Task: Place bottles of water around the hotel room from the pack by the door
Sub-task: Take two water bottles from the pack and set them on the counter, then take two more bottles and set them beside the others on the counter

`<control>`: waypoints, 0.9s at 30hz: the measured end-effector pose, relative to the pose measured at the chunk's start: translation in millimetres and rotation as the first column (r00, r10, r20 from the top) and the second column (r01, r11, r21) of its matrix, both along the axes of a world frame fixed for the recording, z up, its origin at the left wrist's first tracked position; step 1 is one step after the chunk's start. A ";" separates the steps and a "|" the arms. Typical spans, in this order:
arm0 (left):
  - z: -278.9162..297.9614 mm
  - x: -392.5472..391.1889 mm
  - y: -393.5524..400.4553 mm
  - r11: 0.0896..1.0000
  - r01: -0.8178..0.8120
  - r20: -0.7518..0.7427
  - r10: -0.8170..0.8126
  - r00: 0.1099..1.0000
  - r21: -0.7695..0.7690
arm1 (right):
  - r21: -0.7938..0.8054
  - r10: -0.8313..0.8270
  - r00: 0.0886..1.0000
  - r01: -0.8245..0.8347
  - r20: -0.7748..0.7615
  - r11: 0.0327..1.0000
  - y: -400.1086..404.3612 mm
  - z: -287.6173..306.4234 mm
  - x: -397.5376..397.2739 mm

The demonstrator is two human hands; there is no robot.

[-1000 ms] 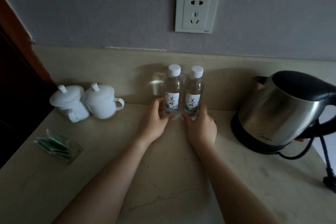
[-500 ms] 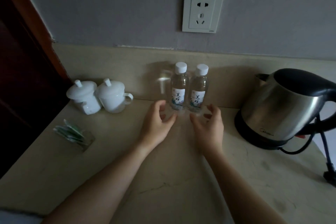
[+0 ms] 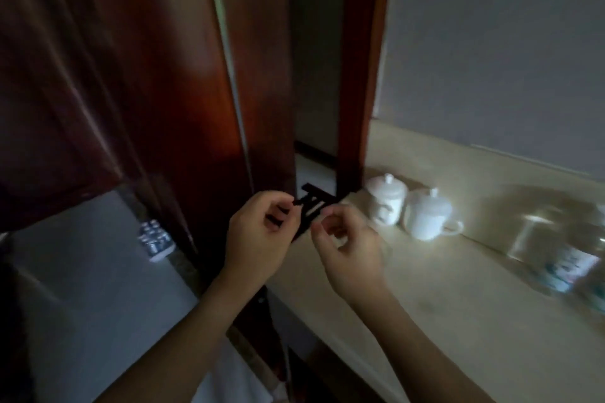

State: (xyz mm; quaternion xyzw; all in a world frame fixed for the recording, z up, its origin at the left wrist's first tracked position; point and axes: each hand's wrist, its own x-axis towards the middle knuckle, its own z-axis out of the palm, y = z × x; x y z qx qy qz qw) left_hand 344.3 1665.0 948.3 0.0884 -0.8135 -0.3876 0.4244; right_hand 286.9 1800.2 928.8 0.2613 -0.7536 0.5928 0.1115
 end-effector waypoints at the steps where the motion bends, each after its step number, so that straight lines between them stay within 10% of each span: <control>1: 2.0 18.6 -28.2 0.998 -0.060 0.001 0.059 0.998 0.008 | 0.028 0.062 0.998 -0.061 -0.016 0.998 -28.9 2.1 8.8; 11: 5.1 188.8 -256.1 0.863 -0.489 0.084 0.482 0.872 0.126 | 0.108 0.579 0.813 -0.583 0.069 0.806 -303.9 12.4 123.8; 27: -41.2 213.9 -475.0 0.771 -0.611 0.212 0.575 0.790 0.183 | 0.048 0.641 0.729 -0.669 0.240 0.742 -543.4 -38.5 119.5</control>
